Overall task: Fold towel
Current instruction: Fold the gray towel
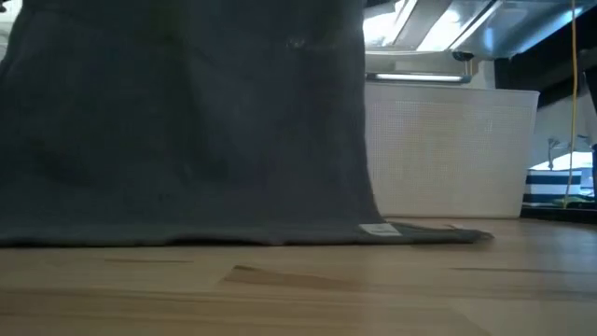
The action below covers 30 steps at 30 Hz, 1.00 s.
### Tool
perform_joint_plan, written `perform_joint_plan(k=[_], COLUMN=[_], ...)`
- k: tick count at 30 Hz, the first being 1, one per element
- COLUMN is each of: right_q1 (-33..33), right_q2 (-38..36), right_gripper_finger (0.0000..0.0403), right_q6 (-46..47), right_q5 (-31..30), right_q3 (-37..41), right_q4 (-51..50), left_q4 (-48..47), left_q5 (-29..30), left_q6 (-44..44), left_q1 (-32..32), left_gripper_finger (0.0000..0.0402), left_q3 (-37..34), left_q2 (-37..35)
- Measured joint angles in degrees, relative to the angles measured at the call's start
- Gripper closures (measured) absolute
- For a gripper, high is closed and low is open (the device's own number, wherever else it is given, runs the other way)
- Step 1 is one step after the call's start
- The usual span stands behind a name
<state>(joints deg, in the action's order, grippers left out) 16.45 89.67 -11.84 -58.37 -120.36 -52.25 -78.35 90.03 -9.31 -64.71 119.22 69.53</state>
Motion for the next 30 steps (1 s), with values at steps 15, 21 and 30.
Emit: perform_joint_plan(k=[15,21,30], right_q1=[-0.4,-1.1,-7.5], right_q2=[1.3,1.2,1.1], right_gripper_finger=[0.0393,0.0393,0.0393], right_q6=[6.3,8.4,7.1], right_q5=[8.9,10.6,19.1], right_q3=[8.0,15.6,28.4], right_q4=[-9.1,-8.8,1.4], left_q4=[-11.6,-11.6,-11.7], left_q5=[-10.6,-13.2,-21.3], left_q6=[-28.8,-36.8,-46.3], left_q1=[0.2,2.1,7.2], left_gripper_finger=[0.0396,0.0396,0.0396], left_q3=[-9.0,-16.4,-30.9], left_q2=[0.6,-0.3,-3.7])
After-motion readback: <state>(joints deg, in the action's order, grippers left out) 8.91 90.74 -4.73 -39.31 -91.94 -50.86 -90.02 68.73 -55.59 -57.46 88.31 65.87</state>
